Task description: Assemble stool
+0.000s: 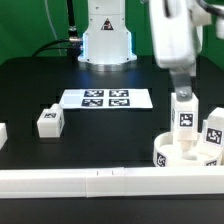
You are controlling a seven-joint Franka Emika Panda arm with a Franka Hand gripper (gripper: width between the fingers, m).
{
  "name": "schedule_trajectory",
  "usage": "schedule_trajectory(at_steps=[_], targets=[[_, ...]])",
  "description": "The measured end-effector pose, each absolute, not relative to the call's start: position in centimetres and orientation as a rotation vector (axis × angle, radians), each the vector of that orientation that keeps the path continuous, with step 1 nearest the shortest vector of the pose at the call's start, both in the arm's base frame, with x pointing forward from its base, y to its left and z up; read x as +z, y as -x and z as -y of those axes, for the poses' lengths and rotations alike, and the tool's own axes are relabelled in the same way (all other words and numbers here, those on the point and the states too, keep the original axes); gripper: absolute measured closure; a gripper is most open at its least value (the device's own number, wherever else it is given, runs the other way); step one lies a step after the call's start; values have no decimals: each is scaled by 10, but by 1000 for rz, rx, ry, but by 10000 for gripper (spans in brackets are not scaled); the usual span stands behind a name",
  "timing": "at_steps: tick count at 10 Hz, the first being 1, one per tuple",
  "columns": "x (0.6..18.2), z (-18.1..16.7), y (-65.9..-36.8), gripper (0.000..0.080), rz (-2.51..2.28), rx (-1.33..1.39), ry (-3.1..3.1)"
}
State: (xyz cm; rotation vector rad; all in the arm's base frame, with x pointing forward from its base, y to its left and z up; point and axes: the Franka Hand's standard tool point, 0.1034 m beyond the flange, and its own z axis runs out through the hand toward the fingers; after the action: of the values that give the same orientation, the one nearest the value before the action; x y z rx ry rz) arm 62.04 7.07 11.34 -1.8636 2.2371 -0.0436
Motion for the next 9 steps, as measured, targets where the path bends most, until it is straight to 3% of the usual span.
schedule_trajectory(at_steps=[3, 7, 9], targets=[[121, -6, -619, 150, -2113, -112, 2004], [118, -8, -618, 150, -2084, -115, 2048], [116, 14, -611, 150, -1894, -109, 2285]])
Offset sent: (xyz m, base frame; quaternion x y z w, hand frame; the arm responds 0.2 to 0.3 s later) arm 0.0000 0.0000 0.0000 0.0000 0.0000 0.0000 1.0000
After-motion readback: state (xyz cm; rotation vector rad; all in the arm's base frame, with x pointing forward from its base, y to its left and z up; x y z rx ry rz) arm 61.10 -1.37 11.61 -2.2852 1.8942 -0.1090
